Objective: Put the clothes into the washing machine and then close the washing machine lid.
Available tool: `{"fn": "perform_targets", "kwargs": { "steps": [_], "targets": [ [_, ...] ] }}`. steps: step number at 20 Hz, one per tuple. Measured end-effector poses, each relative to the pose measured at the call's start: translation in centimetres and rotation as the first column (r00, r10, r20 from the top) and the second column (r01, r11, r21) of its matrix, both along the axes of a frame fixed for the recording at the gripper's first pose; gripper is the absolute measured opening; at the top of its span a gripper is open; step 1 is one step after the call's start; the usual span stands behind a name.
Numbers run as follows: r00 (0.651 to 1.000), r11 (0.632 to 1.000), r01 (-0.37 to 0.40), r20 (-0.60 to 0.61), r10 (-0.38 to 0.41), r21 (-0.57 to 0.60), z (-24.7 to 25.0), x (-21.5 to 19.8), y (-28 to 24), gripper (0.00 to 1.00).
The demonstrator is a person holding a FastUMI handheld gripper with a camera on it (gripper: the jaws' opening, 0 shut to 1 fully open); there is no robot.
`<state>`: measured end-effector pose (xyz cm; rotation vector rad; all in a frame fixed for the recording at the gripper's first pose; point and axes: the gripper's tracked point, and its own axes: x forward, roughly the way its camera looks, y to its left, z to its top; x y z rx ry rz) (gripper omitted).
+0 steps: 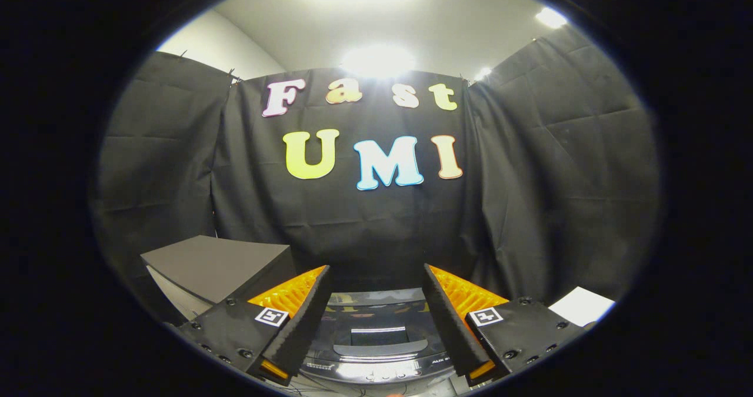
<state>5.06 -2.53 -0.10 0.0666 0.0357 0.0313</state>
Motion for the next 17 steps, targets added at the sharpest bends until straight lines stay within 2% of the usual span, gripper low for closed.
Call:
{"fn": "perform_targets", "kwargs": {
  "steps": [9,17],
  "targets": [
    [1.0,1.0,-0.007,0.026,0.008,-0.012,0.3,-6.7,-2.6,0.96],
    [0.999,1.0,-0.019,0.048,0.019,-0.013,1.1,-8.9,-3.7,0.95]
  ]
}}
